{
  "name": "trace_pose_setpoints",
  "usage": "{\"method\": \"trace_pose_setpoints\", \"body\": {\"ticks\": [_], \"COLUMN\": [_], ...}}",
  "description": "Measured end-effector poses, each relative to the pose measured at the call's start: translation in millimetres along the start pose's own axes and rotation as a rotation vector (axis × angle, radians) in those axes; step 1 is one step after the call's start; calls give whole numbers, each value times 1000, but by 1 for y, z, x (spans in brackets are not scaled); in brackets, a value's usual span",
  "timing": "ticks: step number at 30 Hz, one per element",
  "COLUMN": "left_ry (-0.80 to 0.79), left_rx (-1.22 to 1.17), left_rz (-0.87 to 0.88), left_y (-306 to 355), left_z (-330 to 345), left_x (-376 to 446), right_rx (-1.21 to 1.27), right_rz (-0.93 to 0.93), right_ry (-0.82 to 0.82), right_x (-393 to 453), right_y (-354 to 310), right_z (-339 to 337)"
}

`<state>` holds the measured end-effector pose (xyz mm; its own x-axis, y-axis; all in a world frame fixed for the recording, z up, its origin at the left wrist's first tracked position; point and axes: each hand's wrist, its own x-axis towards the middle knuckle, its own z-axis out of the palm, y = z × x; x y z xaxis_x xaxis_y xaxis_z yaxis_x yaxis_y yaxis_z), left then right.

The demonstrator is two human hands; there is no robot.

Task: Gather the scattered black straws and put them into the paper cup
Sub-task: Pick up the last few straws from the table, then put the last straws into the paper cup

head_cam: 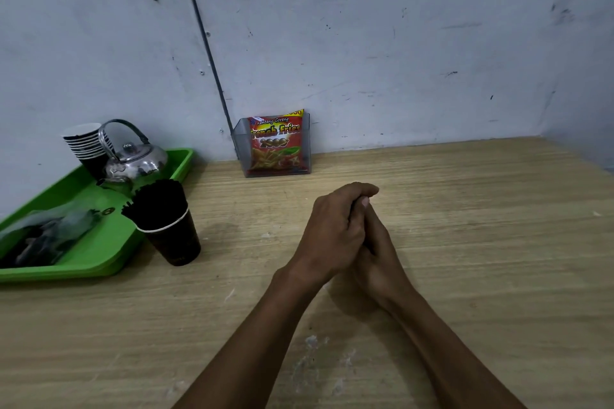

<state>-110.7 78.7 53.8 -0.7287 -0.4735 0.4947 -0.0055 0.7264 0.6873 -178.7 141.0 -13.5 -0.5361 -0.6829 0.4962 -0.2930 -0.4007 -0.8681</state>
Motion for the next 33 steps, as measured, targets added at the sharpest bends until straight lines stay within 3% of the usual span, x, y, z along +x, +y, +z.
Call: {"method": "trace_pose_setpoints", "body": {"ticks": [8,12,15,18,25,28,33], "left_ry": [-106,56,187,208,79,111,115], "left_rx": [-69,-91,-105,-92,-83,-63,22], "left_rz": [-60,-102,-132,-286,-774,-823,-762], "left_y": [1,-6,-19,-38,-87,-102,-123], "left_z": [-12,-46,-84,-123,-207,-223,-225], "left_x": [-4,-21,-42,-69,-110,-109,-101], "right_rx": [-163,-220,-102,-10,194,247,284], "right_rz": [15,131,213,278,341,321,179], "right_ry": [-4,76,173,223,79,11,-22], "right_x": [1,3,4,6,24,37,69], "right_y": [3,-8,-17,-23,-39,-51,-79], "right_z": [-3,-1,8,21,85,124,183]}}
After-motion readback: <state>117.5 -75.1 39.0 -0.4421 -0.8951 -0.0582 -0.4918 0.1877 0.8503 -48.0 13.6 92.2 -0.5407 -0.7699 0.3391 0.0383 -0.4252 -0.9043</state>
